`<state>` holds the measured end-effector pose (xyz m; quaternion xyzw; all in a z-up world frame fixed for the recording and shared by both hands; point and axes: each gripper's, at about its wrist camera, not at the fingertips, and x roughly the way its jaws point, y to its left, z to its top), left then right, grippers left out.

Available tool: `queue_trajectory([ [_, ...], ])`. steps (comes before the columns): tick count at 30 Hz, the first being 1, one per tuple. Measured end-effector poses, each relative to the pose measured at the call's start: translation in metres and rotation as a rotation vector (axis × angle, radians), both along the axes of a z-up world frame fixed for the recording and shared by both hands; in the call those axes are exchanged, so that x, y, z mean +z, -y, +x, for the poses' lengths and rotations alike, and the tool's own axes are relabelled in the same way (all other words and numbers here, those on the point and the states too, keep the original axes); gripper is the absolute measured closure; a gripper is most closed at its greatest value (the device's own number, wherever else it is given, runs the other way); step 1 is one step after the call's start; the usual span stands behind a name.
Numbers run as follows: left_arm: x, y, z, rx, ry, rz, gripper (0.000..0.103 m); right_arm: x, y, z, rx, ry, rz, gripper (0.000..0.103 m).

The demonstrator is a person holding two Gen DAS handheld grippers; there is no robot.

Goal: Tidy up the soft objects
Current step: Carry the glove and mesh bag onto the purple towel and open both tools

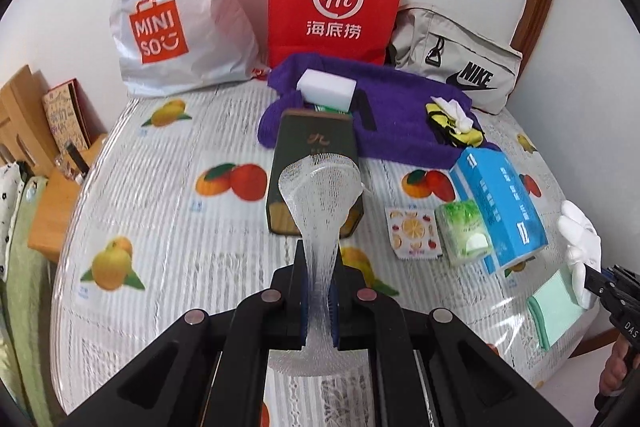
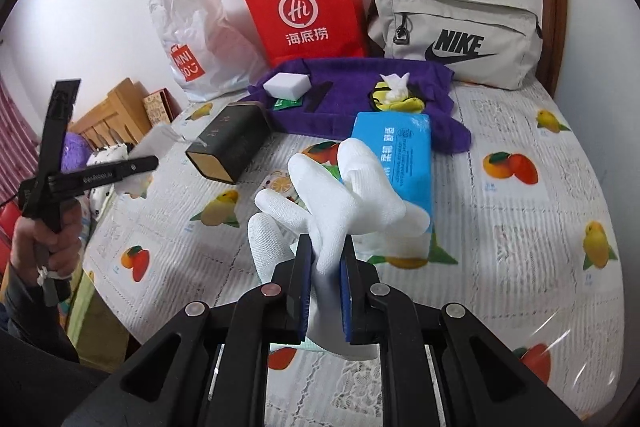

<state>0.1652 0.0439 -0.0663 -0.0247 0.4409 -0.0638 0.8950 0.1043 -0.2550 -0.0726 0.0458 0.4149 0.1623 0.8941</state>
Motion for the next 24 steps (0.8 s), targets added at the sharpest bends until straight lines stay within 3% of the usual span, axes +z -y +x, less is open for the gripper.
queue_trajectory([
  [11, 0.013, -0.003, 0.029, 0.002, 0.007, -0.009, 0.095, 0.008, 0.014, 0.021, -0.055, 0.031, 0.018, 0.091],
  [24, 0.020, 0.010, 0.076, -0.021, 0.024, 0.007, 0.095, 0.034, 0.008, 0.076, -0.025, 0.147, 0.005, 0.091],
])
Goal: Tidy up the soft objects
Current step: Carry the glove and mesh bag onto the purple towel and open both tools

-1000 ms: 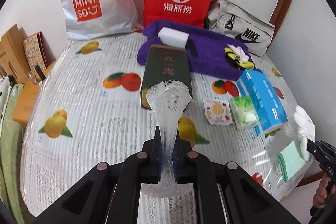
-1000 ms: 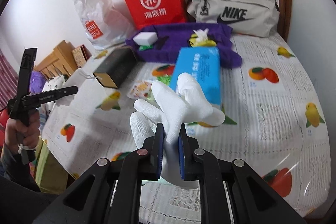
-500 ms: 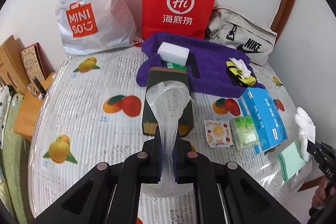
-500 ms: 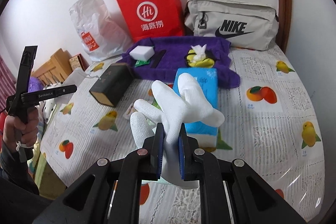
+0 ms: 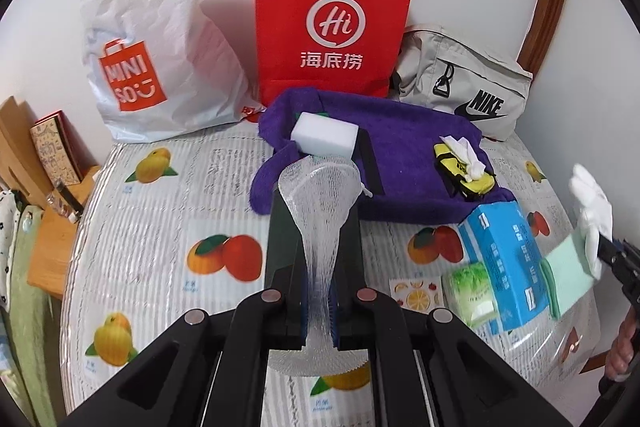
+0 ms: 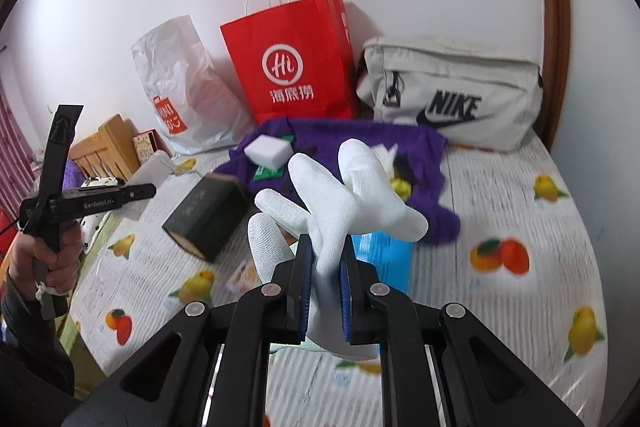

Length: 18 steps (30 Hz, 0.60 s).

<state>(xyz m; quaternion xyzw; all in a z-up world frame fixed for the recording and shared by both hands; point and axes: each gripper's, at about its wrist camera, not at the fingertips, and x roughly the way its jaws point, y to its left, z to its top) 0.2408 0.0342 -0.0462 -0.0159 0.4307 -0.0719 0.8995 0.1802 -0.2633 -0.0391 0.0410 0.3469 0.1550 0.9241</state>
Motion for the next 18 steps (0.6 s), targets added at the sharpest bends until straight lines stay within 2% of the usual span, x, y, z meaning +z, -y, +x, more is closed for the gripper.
queue_trajectory([
  [10, 0.002, 0.014, 0.049, -0.031, 0.001, 0.000, 0.095, 0.011, -0.012, 0.068, 0.035, 0.055, -0.012, 0.091],
  [18, -0.005, 0.028, 0.099, -0.064, -0.020, -0.029, 0.095, -0.007, -0.017, 0.138, 0.032, 0.024, 0.000, 0.091],
])
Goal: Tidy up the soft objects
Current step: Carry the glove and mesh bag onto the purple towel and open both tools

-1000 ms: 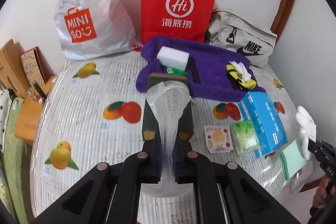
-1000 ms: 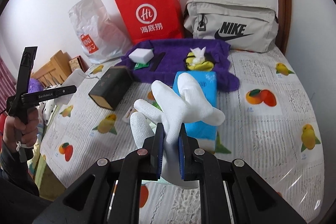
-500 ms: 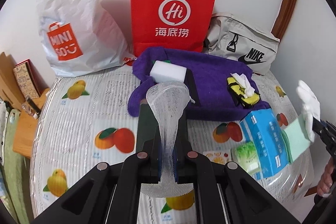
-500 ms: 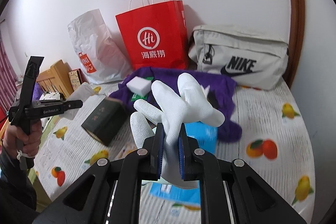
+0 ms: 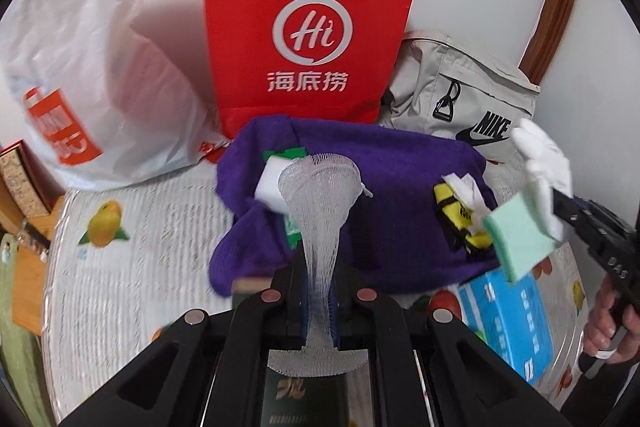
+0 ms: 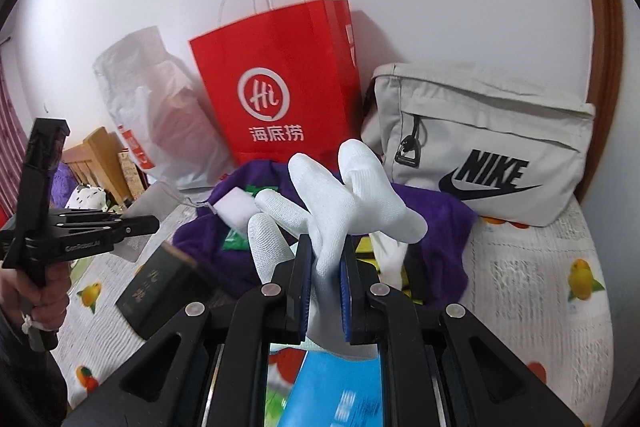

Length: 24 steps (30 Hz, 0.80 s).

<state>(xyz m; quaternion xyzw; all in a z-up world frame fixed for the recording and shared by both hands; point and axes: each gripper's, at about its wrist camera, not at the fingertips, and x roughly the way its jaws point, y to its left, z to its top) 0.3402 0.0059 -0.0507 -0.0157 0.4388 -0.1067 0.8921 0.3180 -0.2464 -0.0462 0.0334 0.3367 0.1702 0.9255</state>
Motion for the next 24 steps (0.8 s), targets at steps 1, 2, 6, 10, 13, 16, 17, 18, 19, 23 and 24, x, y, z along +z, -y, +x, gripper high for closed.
queue_trajectory([
  [1, -0.001, 0.002, 0.004, -0.002, -0.002, -0.001, 0.095, -0.003, -0.001, 0.007, 0.000, -0.008, 0.001, 0.091],
  [2, -0.003, 0.004, 0.011, -0.003, -0.007, -0.006, 0.095, -0.006, -0.002, 0.014, 0.001, -0.016, 0.002, 0.091],
  [6, -0.009, 0.012, 0.036, -0.021, -0.038, -0.053, 0.095, -0.023, -0.010, 0.043, 0.028, -0.067, 0.006, 0.090],
  [10, -0.017, 0.024, 0.056, -0.041, -0.053, -0.053, 0.095, -0.042, -0.015, 0.064, 0.035, -0.129, -0.017, 0.090],
  [13, -0.030, 0.031, 0.071, -0.050, -0.088, -0.064, 0.095, -0.054, -0.018, 0.075, 0.038, -0.175, -0.028, 0.090],
  [16, -0.042, 0.039, 0.080, -0.066, -0.118, -0.077, 0.095, -0.063, -0.018, 0.082, 0.037, -0.207, -0.031, 0.090],
  [17, -0.046, 0.041, 0.082, -0.070, -0.128, -0.076, 0.095, -0.065, -0.018, 0.084, 0.036, -0.214, -0.035, 0.090],
  [18, -0.050, 0.044, 0.085, -0.071, -0.139, -0.072, 0.095, -0.066, -0.018, 0.085, 0.036, -0.218, -0.037, 0.090],
  [19, -0.053, 0.046, 0.088, -0.073, -0.149, -0.070, 0.095, -0.068, -0.017, 0.087, 0.034, -0.222, -0.038, 0.090],
  [23, -0.067, 0.055, 0.095, -0.085, -0.181, -0.035, 0.095, -0.076, -0.016, 0.094, 0.033, -0.267, -0.028, 0.086],
  [24, -0.070, 0.057, 0.096, -0.083, -0.187, -0.022, 0.095, -0.077, -0.016, 0.095, 0.039, -0.276, -0.022, 0.086],
])
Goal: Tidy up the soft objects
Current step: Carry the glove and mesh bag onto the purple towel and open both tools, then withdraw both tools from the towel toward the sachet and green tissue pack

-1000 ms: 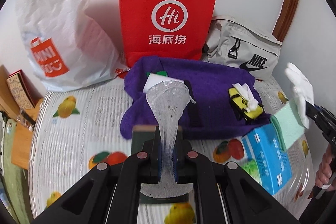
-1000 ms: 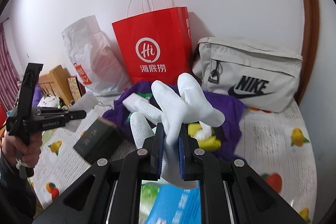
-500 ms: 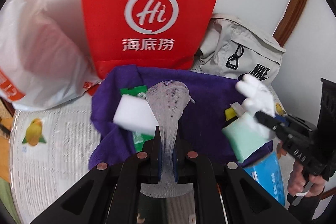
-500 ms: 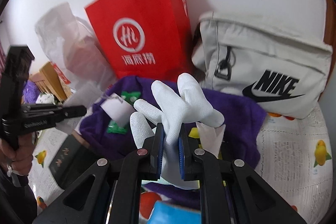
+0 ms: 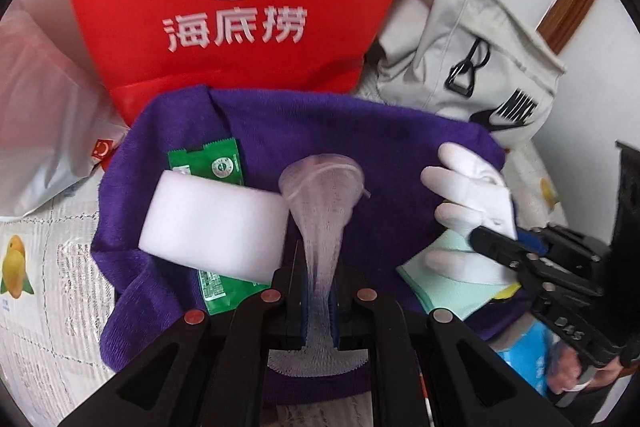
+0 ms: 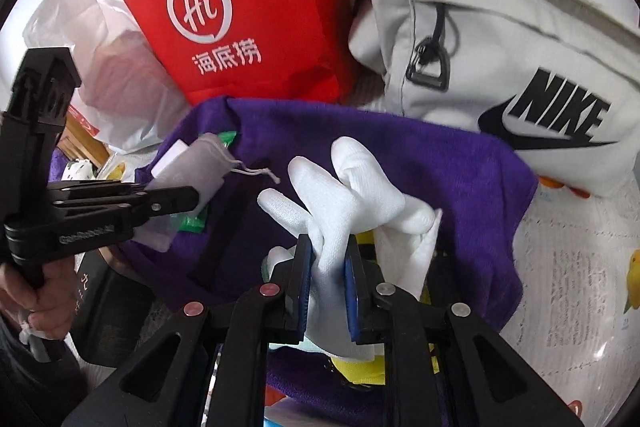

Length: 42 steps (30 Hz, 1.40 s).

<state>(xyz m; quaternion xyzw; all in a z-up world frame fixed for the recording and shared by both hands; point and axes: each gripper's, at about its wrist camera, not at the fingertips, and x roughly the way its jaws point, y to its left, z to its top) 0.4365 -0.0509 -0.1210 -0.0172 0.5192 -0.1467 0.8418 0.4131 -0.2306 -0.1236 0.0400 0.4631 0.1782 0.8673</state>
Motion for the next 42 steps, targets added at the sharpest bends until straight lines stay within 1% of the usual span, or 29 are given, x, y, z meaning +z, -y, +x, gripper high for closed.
queue_trajectory([
  [3, -0.007, 0.002, 0.002, -0.004, -0.013, 0.004, 0.095, -0.001, 0.003, 0.000, -0.004, -0.010, 0.015, 0.086],
  [5, -0.009, 0.002, 0.003, -0.003, -0.016, 0.015, 0.095, -0.001, 0.004, 0.000, -0.006, -0.009, 0.010, 0.083],
  [6, -0.009, 0.003, 0.003, -0.005, -0.013, 0.020, 0.093, -0.001, 0.005, 0.000, -0.005, -0.009, 0.011, 0.080],
  [7, -0.009, 0.003, 0.003, -0.010, -0.013, 0.024, 0.091, 0.000, 0.005, -0.001, -0.004, -0.009, 0.012, 0.075],
  [8, -0.010, 0.004, 0.004, -0.011, -0.018, 0.027, 0.085, 0.000, 0.005, -0.001, -0.003, -0.009, 0.011, 0.072],
  [9, -0.011, 0.005, 0.004, -0.012, -0.023, 0.036, 0.080, 0.001, 0.005, -0.002, -0.003, -0.006, 0.007, 0.063],
  [10, -0.011, 0.006, 0.003, -0.014, -0.019, 0.046, 0.078, 0.002, 0.006, -0.003, -0.005, -0.002, 0.004, 0.054],
  [13, -0.010, 0.011, 0.003, -0.020, -0.007, 0.061, 0.068, 0.005, 0.005, -0.005, -0.005, 0.012, -0.003, 0.049],
  [14, -0.009, 0.011, 0.002, -0.022, -0.007, 0.062, 0.061, 0.005, 0.005, -0.005, 0.001, 0.008, -0.010, 0.048],
  [15, -0.008, 0.011, 0.001, -0.023, -0.003, 0.061, 0.056, 0.006, 0.004, -0.006, 0.003, 0.004, -0.022, 0.046],
  [16, -0.006, 0.011, 0.000, -0.024, 0.001, 0.060, 0.054, 0.007, 0.004, -0.006, 0.003, 0.007, -0.028, 0.046],
  [18, -0.001, 0.010, -0.003, -0.025, 0.011, 0.063, 0.045, 0.010, 0.004, -0.008, 0.003, 0.018, -0.032, 0.045],
  [23, 0.014, 0.006, -0.015, -0.015, 0.034, 0.091, 0.044, 0.019, 0.004, -0.012, -0.011, 0.030, -0.053, 0.044],
  [26, 0.023, 0.001, -0.027, -0.007, 0.054, 0.119, 0.044, 0.030, 0.006, -0.021, -0.015, 0.053, -0.071, 0.044],
  [29, 0.031, -0.006, -0.041, 0.015, 0.070, 0.124, 0.044, 0.043, 0.007, -0.035, -0.013, 0.077, -0.065, 0.045],
  [35, 0.041, -0.014, -0.079, 0.021, 0.071, 0.118, 0.044, 0.061, 0.007, -0.077, -0.010, 0.106, -0.056, 0.044],
  [42, 0.047, -0.012, -0.133, -0.014, 0.075, 0.094, 0.043, 0.066, 0.007, -0.140, -0.022, 0.113, -0.024, 0.044],
])
